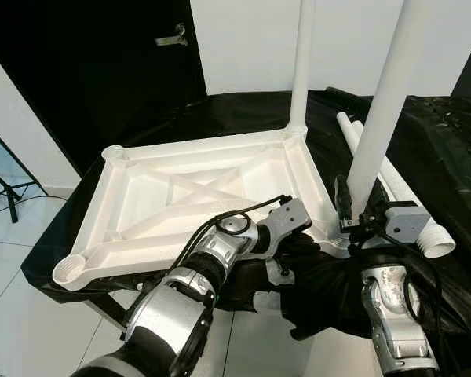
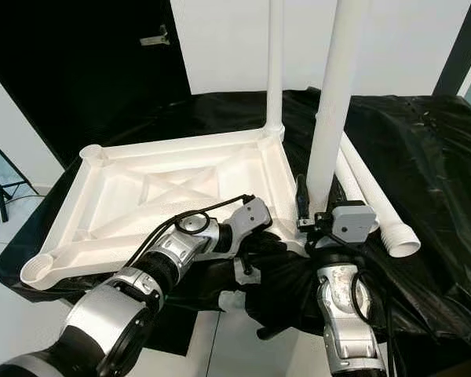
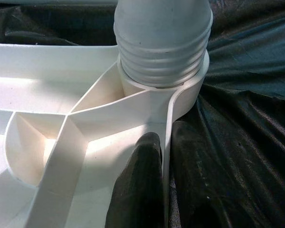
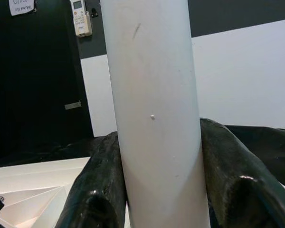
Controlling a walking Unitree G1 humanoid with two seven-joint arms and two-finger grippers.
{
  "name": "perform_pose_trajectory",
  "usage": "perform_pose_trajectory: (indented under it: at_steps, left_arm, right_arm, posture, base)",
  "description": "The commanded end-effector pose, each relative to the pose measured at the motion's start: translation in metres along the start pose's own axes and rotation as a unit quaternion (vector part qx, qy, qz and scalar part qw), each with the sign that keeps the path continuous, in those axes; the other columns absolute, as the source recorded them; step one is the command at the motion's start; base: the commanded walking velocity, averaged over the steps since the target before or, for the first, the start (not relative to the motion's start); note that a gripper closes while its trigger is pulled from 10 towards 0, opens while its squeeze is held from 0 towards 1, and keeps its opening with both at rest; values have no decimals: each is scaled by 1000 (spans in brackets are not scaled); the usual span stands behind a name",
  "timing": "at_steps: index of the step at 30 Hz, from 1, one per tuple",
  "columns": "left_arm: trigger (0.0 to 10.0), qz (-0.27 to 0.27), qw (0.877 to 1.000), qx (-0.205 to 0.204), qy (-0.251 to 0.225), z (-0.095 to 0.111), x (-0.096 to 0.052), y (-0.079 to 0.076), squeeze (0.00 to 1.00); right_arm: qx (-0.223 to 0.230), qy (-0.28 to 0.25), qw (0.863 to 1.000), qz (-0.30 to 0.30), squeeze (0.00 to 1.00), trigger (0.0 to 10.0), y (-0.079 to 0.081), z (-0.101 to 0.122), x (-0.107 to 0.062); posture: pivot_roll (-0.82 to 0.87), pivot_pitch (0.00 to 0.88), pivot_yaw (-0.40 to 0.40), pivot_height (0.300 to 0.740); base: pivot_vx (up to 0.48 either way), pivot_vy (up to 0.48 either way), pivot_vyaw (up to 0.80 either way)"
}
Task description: Building children table
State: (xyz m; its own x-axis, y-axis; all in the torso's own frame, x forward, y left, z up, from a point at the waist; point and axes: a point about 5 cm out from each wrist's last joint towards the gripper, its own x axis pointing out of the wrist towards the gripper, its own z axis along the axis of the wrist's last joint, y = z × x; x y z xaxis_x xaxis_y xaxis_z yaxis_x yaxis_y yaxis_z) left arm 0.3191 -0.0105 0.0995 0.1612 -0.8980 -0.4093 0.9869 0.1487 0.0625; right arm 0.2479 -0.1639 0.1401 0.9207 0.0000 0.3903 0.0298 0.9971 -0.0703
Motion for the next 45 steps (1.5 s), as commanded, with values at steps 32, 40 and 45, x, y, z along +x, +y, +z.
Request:
perform_pose_trajectory:
  at_steps: [32, 40, 45]
  left_arm:
    - [10000, -65, 996, -57, 24, -30, 6, -26, 0]
    - [10000, -68, 996, -56, 24, -30, 7, -27, 0]
    - [10000, -65, 996, -54, 25, -30, 6, -25, 0]
  right_arm:
    - [-120, 86, 984, 103, 0, 10000, -24, -17, -14]
    - [-114, 96, 978, 146, 0, 4745, -24, -14, -12]
    - [-80, 146, 968, 187, 0, 0, -23, -20, -18]
  posture:
    - [42, 0, 87, 740]
    - [45, 0, 87, 740]
    - [47, 0, 86, 740]
  base:
    - [0, 0, 0]
    - [0, 0, 0]
    - [0, 0, 0]
